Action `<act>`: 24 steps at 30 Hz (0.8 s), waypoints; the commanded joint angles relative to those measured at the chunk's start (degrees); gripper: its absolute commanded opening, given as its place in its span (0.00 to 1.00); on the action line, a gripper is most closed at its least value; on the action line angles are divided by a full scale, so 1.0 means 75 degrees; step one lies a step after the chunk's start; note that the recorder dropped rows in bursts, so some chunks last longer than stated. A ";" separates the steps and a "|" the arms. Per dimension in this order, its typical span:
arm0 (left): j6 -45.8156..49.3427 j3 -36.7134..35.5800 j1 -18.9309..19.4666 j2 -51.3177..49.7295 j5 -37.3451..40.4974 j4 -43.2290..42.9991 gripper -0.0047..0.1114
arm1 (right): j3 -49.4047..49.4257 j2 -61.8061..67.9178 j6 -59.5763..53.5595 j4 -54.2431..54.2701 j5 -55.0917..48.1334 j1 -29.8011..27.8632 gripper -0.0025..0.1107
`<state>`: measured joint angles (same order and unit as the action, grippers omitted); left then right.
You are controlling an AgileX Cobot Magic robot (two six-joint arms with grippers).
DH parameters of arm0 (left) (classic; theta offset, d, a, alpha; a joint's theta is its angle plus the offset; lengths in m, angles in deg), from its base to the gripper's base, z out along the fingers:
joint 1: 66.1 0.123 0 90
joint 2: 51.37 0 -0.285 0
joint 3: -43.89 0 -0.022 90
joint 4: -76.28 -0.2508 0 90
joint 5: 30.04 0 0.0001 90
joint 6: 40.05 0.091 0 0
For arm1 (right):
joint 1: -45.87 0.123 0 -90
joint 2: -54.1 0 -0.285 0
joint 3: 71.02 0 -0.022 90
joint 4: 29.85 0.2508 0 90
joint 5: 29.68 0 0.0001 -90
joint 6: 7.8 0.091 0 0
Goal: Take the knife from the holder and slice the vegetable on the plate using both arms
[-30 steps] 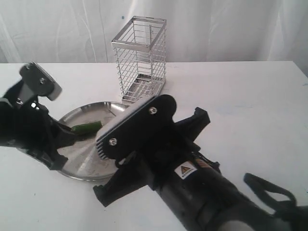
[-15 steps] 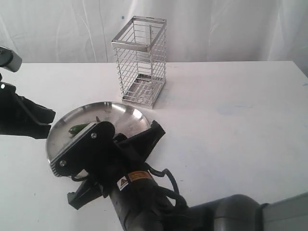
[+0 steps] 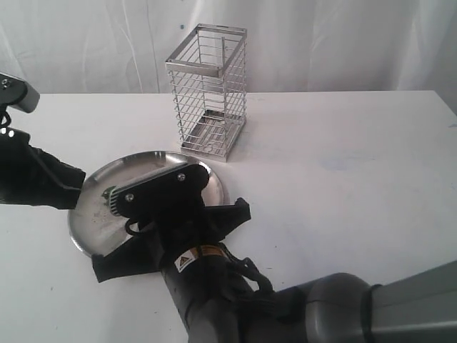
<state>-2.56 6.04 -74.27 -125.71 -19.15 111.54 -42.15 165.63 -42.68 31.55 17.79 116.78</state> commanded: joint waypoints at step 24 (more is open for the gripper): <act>-0.0061 0.0015 0.0009 -0.0204 -0.0281 0.0257 0.30 | -0.0525 0.1036 0.0893 -0.1324 0.0227 -0.0662 0.02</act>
<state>-2.56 6.04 -74.27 -127.42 -20.98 112.49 -45.67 173.05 -38.31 24.24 18.89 112.63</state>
